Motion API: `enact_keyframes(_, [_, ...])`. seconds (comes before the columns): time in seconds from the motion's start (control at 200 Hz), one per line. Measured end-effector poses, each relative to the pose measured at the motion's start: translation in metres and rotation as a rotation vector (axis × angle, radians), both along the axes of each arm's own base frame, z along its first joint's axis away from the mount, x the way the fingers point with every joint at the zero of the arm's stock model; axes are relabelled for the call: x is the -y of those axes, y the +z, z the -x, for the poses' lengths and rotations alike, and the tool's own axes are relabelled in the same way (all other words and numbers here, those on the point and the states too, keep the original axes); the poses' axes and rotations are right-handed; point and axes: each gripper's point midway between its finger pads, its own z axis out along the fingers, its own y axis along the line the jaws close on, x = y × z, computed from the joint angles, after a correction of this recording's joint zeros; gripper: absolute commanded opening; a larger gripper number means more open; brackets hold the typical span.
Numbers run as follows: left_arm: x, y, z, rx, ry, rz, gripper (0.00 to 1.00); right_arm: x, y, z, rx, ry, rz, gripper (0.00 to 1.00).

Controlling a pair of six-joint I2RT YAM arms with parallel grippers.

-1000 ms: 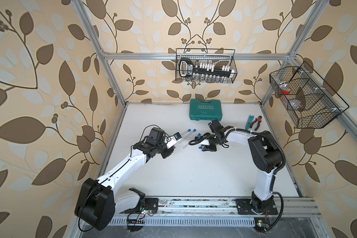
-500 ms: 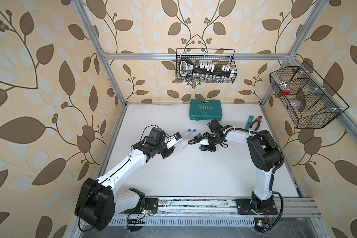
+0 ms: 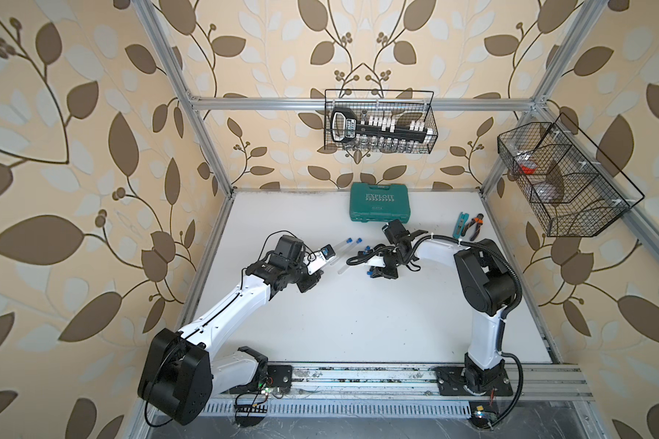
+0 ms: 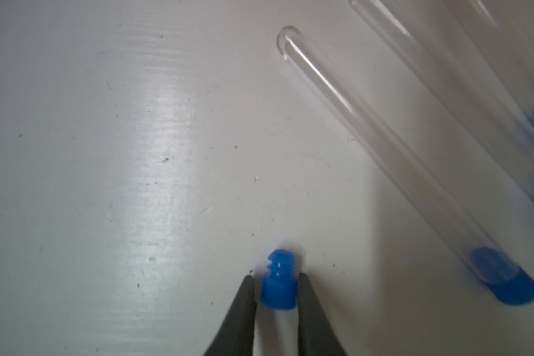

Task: Insert stoppers into test tubes
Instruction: Pick up the stopper from the center of the board.

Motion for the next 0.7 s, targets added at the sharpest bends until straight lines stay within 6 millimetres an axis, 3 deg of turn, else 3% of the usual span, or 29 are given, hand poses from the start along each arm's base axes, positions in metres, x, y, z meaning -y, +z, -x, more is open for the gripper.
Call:
enact_keyframes(0.525, [0.001,-0.001,0.004,-0.007,-0.027,-0.003,0.00,-0.001,0.004,0.001,-0.019,-0.020,-0.011,0.12])
enact_keyframes(0.625, [0.006,0.000,0.009,-0.001,-0.077,0.004,0.00,-0.004,0.024,0.004,-0.016,-0.052,-0.052,0.11])
enact_keyframes(0.7, [0.009,0.003,0.011,0.012,-0.114,0.011,0.00,-0.006,0.052,0.012,-0.004,-0.086,-0.115,0.11])
